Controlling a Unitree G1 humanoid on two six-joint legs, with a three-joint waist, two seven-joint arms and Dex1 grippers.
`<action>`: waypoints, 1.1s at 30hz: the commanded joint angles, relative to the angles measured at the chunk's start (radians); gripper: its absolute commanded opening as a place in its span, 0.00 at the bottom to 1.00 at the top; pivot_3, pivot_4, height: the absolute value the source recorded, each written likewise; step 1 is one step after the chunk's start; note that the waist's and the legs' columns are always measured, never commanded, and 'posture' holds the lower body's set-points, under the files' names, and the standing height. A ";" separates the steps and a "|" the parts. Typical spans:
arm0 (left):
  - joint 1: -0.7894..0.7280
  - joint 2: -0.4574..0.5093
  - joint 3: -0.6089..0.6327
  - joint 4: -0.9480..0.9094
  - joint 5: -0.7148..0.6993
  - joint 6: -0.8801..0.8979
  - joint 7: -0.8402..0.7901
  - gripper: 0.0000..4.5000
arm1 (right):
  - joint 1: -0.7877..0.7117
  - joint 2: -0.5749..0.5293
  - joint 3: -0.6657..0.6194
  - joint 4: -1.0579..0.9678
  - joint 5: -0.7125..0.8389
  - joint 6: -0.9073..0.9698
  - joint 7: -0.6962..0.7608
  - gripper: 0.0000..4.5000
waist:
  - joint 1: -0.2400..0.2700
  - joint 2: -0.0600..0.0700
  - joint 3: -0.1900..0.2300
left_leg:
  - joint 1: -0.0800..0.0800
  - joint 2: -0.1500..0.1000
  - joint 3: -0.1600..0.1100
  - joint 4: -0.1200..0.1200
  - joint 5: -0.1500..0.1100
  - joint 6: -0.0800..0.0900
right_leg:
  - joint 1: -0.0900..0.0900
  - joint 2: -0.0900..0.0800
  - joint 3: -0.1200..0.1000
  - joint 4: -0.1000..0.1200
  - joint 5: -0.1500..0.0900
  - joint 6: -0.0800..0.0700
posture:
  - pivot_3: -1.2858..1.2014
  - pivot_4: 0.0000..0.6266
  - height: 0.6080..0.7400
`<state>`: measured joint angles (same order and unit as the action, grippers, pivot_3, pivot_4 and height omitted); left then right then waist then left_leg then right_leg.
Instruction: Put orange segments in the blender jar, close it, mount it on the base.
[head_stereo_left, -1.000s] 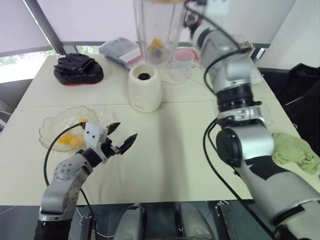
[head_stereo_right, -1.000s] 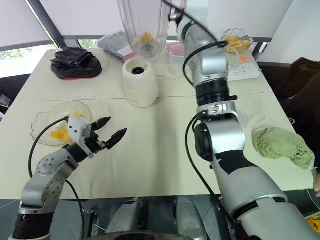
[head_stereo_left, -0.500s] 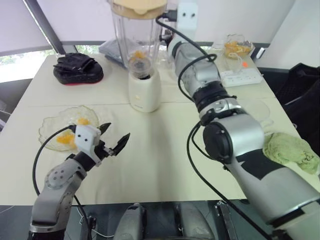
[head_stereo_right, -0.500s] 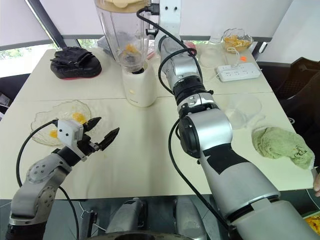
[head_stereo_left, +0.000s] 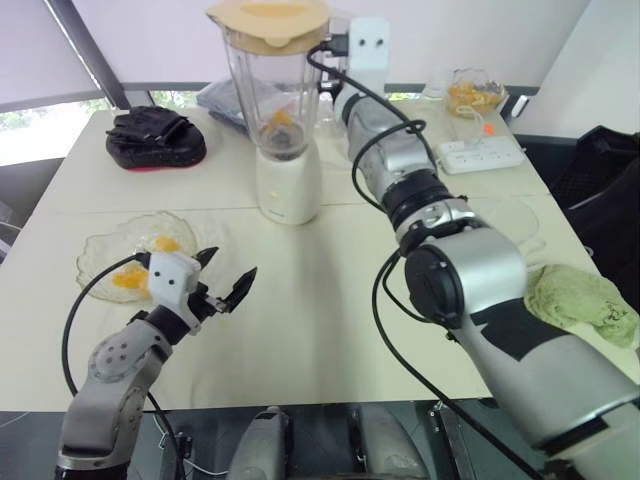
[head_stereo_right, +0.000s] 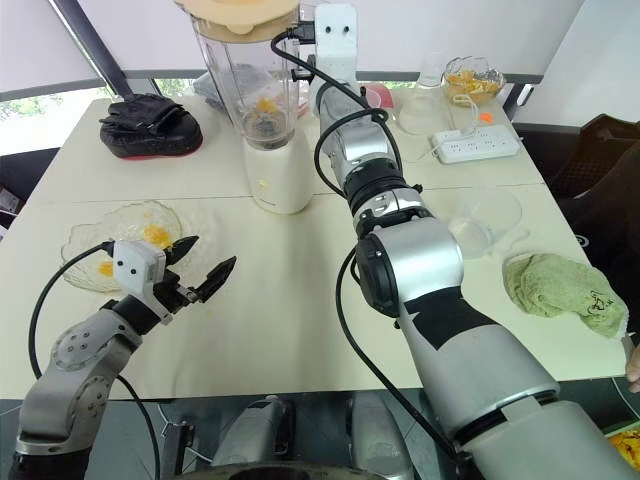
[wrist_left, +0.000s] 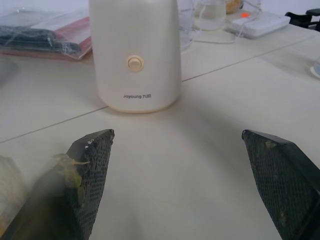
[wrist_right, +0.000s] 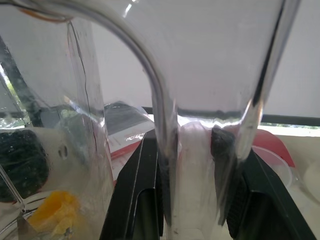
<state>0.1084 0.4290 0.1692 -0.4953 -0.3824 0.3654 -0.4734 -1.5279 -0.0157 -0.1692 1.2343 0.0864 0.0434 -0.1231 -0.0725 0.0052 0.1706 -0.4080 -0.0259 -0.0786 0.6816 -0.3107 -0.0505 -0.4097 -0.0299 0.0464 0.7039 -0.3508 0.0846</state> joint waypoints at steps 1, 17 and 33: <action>-0.003 0.007 -0.008 -0.045 0.004 -0.008 0.002 0.95 | -0.033 -0.002 0.003 -0.007 -0.016 -0.049 -0.011 0.20 | 0.000 0.000 0.000 | 0.000 0.000 0.000 0.000 0.000 0.000 | 0.000 0.000 0.000 0.000 0.000 0.000 | 0.52 0.24 1.00; -0.004 0.014 -0.029 -0.046 0.020 -0.011 0.003 0.95 | 0.012 -0.008 0.007 0.039 -0.042 -0.056 -0.022 0.20 | 0.001 0.000 0.000 | 0.000 0.000 0.000 0.001 0.000 0.000 | 0.000 0.000 0.000 0.001 0.000 0.000 | 0.52 0.24 1.00; -0.005 0.011 -0.040 -0.048 0.040 -0.014 0.001 0.95 | 0.034 -0.016 0.040 0.072 -0.095 -0.084 -0.045 0.20 | 0.003 -0.002 -0.002 | 0.002 0.000 0.000 0.001 0.000 0.000 | 0.002 0.000 0.000 0.002 0.000 0.000 | 0.52 0.24 1.00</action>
<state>0.1076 0.4340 0.1306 -0.5027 -0.3436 0.3653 -0.4730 -1.4836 -0.0212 -0.1425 1.3014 0.0210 -0.0452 -0.1679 -0.0698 0.0034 0.1682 -0.4063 -0.0261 -0.0788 0.6830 -0.3104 -0.0509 -0.4079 -0.0300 0.0460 0.7057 -0.3508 0.0846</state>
